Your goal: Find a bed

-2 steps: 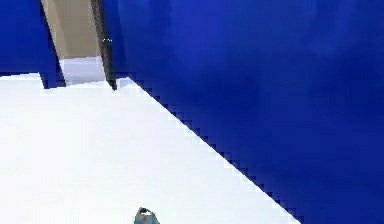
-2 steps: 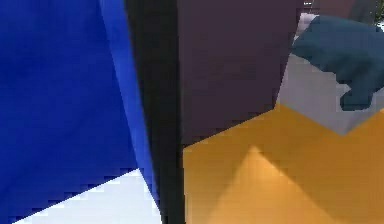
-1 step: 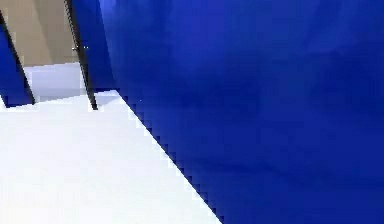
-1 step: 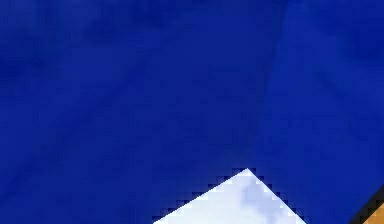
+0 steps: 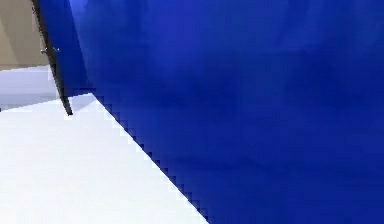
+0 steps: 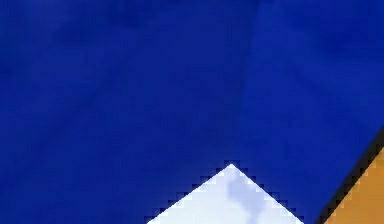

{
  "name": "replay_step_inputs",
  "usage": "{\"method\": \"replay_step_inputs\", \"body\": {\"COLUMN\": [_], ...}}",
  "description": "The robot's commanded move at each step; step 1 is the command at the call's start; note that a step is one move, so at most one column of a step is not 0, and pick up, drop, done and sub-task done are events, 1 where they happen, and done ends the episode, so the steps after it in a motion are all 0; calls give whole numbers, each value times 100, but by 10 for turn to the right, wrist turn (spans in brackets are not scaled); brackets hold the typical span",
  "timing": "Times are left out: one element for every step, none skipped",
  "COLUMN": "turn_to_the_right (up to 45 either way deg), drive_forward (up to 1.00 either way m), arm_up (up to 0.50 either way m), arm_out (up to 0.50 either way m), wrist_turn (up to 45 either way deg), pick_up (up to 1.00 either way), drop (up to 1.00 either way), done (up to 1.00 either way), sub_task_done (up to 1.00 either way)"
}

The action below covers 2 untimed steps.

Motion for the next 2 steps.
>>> {"method": "replay_step_inputs", "body": {"turn_to_the_right": [0,-330], "drive_forward": [25,0], "arm_up": [0,0], "arm_out": [0,0], "wrist_turn": [0,0], "pick_up": [0,0], "drop": [0,0], "done": [0,0], "sub_task_done": [0,0]}}
